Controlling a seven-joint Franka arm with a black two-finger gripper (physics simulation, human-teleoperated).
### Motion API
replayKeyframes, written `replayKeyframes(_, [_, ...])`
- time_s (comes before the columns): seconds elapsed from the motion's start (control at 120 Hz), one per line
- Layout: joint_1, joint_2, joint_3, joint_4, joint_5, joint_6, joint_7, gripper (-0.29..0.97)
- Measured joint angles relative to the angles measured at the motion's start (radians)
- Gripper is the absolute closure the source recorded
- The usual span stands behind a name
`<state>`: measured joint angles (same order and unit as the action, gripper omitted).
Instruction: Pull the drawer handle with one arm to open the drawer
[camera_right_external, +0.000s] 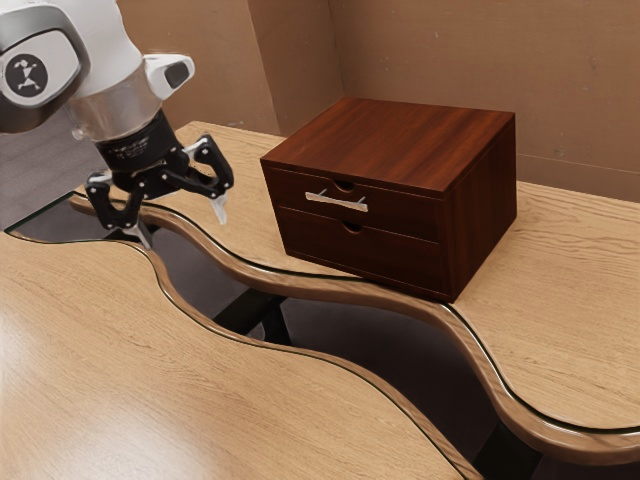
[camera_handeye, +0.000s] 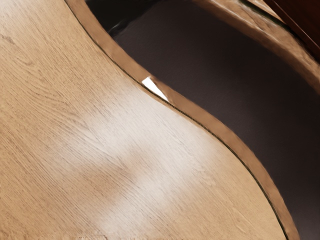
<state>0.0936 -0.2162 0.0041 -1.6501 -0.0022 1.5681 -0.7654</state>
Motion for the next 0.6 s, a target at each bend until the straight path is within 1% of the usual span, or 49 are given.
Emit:
replayKeyframes(0.142, [-0.010, 0.001, 0.001, -0.059, 0.003, 0.007, -0.157, 0.00])
replayKeyframes(0.217, [-0.073, 0.016, 0.013, -0.067, 0.010, 0.021, -0.240, 0.00])
replayKeyframes(0.3, [-0.163, 0.058, 0.026, -0.069, 0.013, 0.096, -0.339, 0.00])
replayKeyframes(0.342, [-0.190, 0.075, 0.061, -0.071, 0.013, 0.146, -0.385, 0.00])
replayKeyframes(0.383, [-0.262, 0.090, 0.154, -0.071, 0.015, 0.200, -0.427, 0.00])
replayKeyframes(0.408, [-0.281, 0.097, 0.190, -0.071, 0.016, 0.227, -0.451, 0.00])
replayKeyframes(0.45, [-0.284, 0.120, 0.223, -0.064, 0.017, 0.270, -0.488, 0.00])
replayKeyframes(0.5, [-0.276, 0.145, 0.240, -0.055, 0.018, 0.317, -0.526, 0.00])
replayKeyframes(0.6, [-0.238, 0.194, 0.223, -0.034, 0.020, 0.398, -0.583, 0.00])
